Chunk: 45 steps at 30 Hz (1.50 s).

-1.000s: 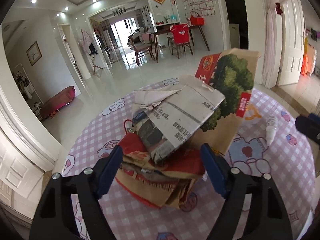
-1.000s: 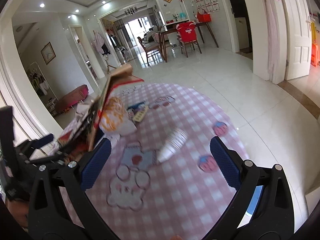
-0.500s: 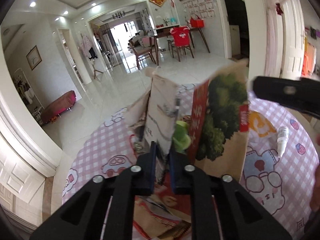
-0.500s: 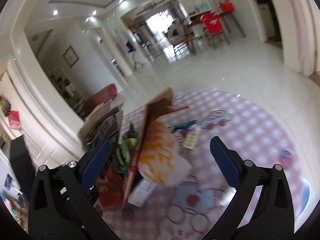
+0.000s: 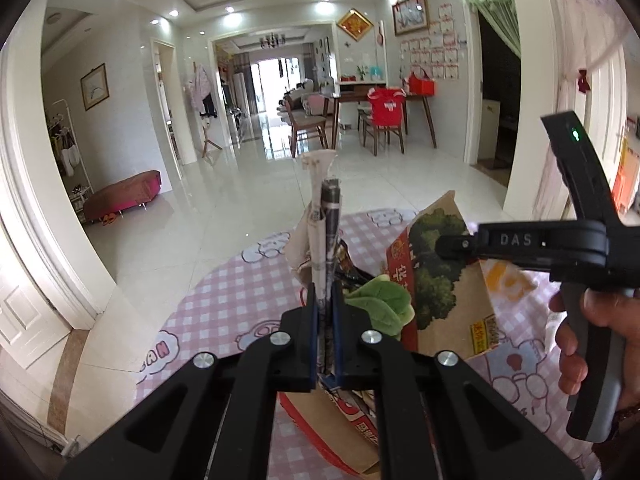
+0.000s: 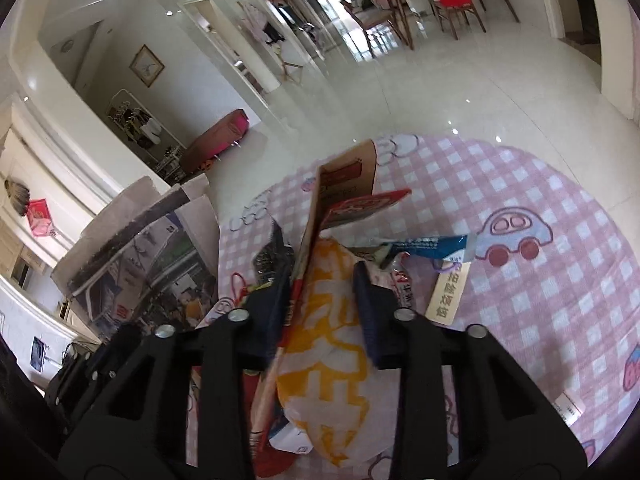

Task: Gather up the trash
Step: 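Carry both items over the blue bucket and open both tools to drop them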

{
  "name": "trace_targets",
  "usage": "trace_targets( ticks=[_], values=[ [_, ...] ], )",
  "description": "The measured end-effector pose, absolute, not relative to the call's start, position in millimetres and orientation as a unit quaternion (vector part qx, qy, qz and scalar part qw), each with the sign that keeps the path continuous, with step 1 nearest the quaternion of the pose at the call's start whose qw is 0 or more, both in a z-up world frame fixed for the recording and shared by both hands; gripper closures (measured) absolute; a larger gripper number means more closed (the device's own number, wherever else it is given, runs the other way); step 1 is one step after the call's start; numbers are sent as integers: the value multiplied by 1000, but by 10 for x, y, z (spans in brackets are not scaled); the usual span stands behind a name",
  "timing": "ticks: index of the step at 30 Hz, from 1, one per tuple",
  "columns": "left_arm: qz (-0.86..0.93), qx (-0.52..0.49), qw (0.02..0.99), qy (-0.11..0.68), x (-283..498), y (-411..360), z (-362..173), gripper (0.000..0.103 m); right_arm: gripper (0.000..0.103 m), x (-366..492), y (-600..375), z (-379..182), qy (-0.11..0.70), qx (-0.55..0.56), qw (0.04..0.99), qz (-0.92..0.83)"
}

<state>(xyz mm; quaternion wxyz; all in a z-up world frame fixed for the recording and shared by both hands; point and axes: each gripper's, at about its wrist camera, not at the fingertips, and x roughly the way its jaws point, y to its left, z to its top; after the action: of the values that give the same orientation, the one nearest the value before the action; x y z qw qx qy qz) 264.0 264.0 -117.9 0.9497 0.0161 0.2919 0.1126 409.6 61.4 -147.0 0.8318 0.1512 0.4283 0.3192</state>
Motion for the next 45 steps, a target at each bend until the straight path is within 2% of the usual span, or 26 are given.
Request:
trace_targets(
  ticks=[1, 2, 12, 18, 22, 29, 36, 40, 42, 43, 44, 45],
  values=[
    [115, 13, 951, 288, 2616, 2659, -1160, 97, 96, 4077, 610, -1430, 423, 156, 830, 330],
    [118, 9, 952, 283, 2579, 2664, -1121, 98, 97, 4023, 590, -1360, 413, 159, 833, 332],
    [82, -12, 971, 222, 2156, 2422, -631, 98, 99, 3367, 126, -597, 308, 181, 857, 371],
    [21, 5, 983, 183, 1893, 1807, -322, 98, 99, 2824, -681, -234, 250, 236, 858, 381],
    [-30, 26, 984, 173, 1836, 1238, -213, 98, 99, 2484, -1473, -182, 221, 262, 871, 352],
    [-169, 56, 955, 238, 2144, -105, -535, 98, 99, 2045, -2737, -715, 219, 254, 922, 193],
    [-268, 89, 889, 361, 2695, -1394, -1513, 97, 99, 1985, -3650, -1766, 272, 275, 921, 44],
    [-289, 87, 863, 405, 2925, -1786, -1961, 96, 99, 1974, -3927, -2231, 297, 276, 914, -15],
    [-299, 86, 843, 438, 3026, -1962, -2207, 91, 99, 1963, -4010, -2411, 306, 274, 911, -36],
    [-298, 84, 839, 448, 3067, -2048, -2290, 84, 99, 1956, -4044, -2477, 309, 276, 909, -40],
    [-286, 85, 841, 451, 3109, -2084, -2363, 61, 99, 1954, -4083, -2567, 314, 281, 906, -45],
    [-278, 85, 843, 452, 3114, -2145, -2396, 32, 99, 1963, -4105, -2651, 321, 283, 903, -49]
  ],
)
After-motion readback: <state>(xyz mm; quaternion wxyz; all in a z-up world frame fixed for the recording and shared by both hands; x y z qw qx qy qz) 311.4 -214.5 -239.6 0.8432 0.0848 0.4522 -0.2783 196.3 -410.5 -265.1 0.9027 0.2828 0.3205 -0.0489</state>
